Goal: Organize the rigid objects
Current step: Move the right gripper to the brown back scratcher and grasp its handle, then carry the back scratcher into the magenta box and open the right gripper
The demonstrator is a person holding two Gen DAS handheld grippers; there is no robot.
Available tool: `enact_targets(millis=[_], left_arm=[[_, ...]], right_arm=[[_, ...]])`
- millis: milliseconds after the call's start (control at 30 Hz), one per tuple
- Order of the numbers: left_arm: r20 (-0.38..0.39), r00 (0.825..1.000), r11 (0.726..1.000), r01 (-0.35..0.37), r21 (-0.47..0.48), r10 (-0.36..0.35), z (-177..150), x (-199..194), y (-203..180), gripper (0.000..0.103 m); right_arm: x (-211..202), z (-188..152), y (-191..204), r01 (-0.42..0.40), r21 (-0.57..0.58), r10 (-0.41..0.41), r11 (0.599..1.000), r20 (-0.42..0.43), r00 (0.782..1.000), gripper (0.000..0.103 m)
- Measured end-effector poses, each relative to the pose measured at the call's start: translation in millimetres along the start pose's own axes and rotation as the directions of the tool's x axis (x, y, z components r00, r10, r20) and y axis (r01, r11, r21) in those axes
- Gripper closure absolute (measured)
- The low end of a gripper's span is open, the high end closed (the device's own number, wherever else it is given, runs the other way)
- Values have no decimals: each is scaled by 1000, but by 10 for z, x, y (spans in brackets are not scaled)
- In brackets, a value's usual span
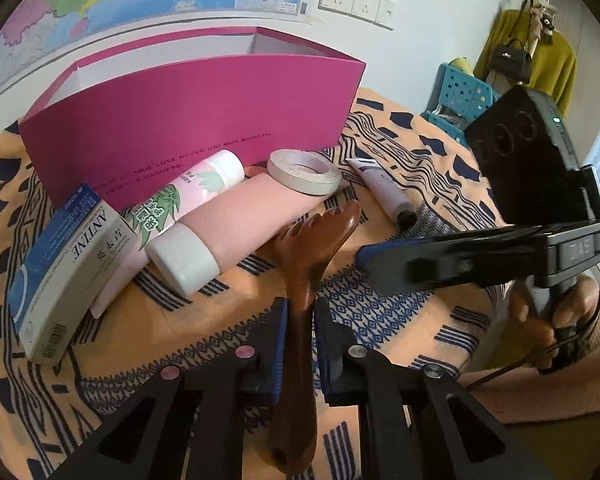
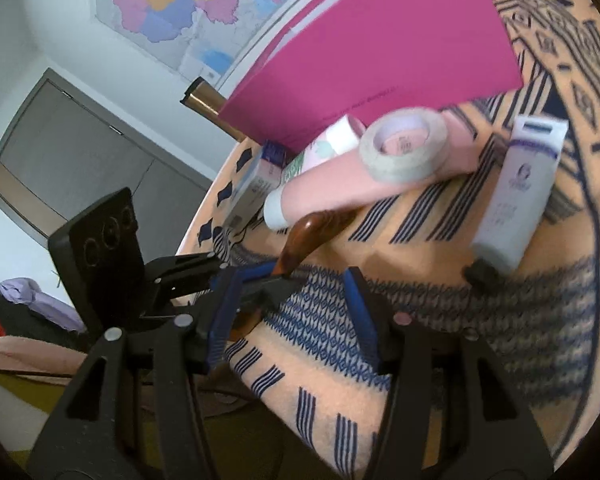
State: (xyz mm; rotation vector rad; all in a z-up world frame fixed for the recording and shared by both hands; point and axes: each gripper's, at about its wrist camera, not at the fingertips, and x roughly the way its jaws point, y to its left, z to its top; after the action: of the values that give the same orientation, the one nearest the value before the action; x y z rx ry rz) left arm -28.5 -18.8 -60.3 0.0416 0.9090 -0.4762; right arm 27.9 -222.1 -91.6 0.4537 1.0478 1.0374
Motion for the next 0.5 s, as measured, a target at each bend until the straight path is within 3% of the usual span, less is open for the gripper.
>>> enact_targets(millis=[233, 300, 400, 500], left_arm=[[-3, 1000, 1000, 2, 27, -2, -13, -36, -63, 90], [-3, 1000, 999, 0, 40, 0, -12, -48, -86, 90], [-10, 1000, 999, 22, 41, -21, -2, -71, -80, 90], [3, 998, 997, 64, 44, -64, 59, -119, -85, 83]], right_arm=[[246, 119, 27, -9, 2, 9, 1000, -25, 1000, 47], [279, 143, 36, -3, 3, 3, 1000, -27, 1000, 54], [244, 137, -32, 18, 31, -17, 999, -19, 1000, 77], [108, 120, -95, -4, 59, 4, 998, 12, 1000, 83]])
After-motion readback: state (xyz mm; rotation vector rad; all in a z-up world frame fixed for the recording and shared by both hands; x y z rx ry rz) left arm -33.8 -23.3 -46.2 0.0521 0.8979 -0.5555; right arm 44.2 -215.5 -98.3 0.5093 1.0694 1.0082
